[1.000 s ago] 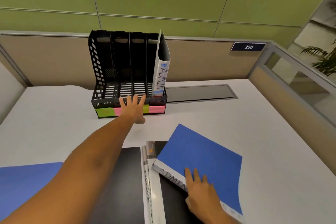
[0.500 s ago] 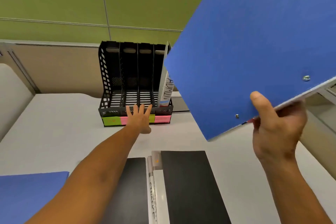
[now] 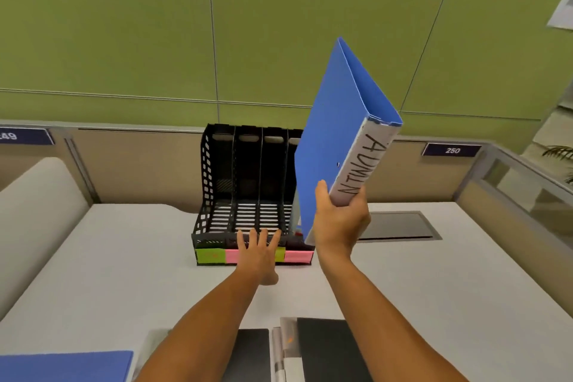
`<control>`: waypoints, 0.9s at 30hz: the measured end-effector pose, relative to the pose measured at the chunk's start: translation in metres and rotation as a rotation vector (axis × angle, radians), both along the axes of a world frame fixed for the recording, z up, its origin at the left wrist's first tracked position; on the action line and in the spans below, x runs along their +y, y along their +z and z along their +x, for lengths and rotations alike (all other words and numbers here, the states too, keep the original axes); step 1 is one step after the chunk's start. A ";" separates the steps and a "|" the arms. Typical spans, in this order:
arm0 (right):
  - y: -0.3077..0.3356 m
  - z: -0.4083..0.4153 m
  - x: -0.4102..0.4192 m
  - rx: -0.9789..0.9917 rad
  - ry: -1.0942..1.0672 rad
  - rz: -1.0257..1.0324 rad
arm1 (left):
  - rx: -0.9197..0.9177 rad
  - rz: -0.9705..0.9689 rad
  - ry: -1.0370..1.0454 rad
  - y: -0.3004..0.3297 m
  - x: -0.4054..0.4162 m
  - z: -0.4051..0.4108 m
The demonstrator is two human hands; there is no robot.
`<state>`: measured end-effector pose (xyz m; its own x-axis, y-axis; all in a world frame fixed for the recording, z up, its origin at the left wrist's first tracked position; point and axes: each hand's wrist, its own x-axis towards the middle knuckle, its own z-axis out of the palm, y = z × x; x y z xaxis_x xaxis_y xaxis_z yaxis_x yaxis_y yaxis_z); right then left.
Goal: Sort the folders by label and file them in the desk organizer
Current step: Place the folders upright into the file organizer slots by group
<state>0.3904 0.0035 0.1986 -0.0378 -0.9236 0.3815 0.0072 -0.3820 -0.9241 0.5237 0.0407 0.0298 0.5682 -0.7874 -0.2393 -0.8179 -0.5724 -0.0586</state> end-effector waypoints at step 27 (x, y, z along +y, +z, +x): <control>-0.070 0.096 -0.076 0.049 0.082 0.024 | -0.150 -0.167 -0.127 0.013 -0.017 0.000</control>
